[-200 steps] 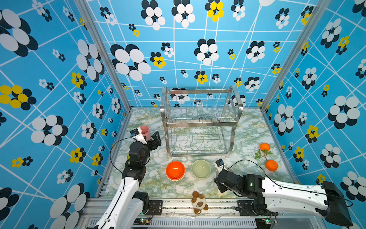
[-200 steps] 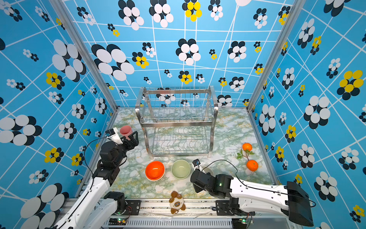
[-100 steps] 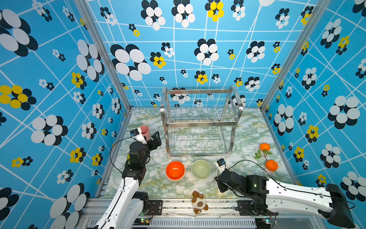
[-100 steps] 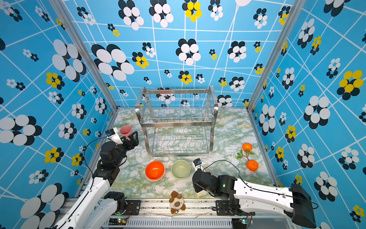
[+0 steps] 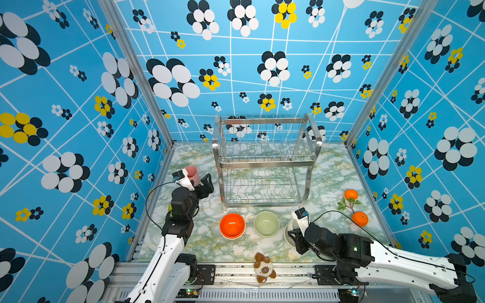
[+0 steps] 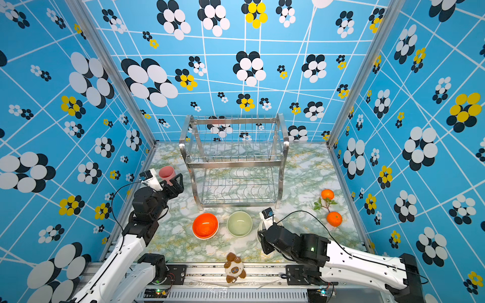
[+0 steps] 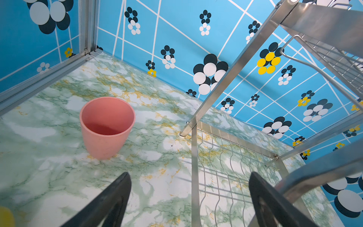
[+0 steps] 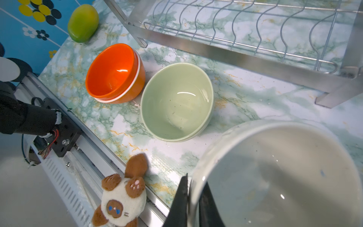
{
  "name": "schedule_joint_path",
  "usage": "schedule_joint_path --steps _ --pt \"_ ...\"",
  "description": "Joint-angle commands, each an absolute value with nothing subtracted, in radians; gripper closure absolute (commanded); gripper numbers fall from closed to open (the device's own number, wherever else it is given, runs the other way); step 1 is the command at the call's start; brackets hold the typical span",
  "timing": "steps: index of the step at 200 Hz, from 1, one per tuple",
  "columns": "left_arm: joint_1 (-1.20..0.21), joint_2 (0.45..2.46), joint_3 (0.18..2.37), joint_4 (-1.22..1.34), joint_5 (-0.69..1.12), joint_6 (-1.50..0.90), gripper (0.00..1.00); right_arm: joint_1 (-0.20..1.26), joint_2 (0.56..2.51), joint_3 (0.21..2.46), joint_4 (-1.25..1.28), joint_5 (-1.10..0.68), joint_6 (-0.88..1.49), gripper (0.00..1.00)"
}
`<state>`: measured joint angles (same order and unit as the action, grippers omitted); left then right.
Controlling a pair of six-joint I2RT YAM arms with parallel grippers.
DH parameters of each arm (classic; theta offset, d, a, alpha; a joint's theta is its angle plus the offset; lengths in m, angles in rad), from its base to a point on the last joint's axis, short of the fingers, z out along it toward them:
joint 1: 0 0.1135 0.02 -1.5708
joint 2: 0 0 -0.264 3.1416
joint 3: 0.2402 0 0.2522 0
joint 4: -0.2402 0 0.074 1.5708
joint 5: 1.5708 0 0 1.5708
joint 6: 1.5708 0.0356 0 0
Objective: Load bowls into a dish rack
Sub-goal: Pick up the bowl from the bowl.
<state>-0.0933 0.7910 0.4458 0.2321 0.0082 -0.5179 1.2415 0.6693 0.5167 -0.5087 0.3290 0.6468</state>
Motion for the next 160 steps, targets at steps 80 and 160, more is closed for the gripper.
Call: schedule_joint_path --steps 80,160 --pt "-0.098 0.795 0.428 0.256 0.023 -0.538 0.05 1.025 0.736 0.495 0.104 0.022 0.589 0.99" --pt "-0.099 0.802 0.414 0.279 0.044 -0.563 0.05 0.866 1.154 0.501 0.732 -0.258 0.754 1.00"
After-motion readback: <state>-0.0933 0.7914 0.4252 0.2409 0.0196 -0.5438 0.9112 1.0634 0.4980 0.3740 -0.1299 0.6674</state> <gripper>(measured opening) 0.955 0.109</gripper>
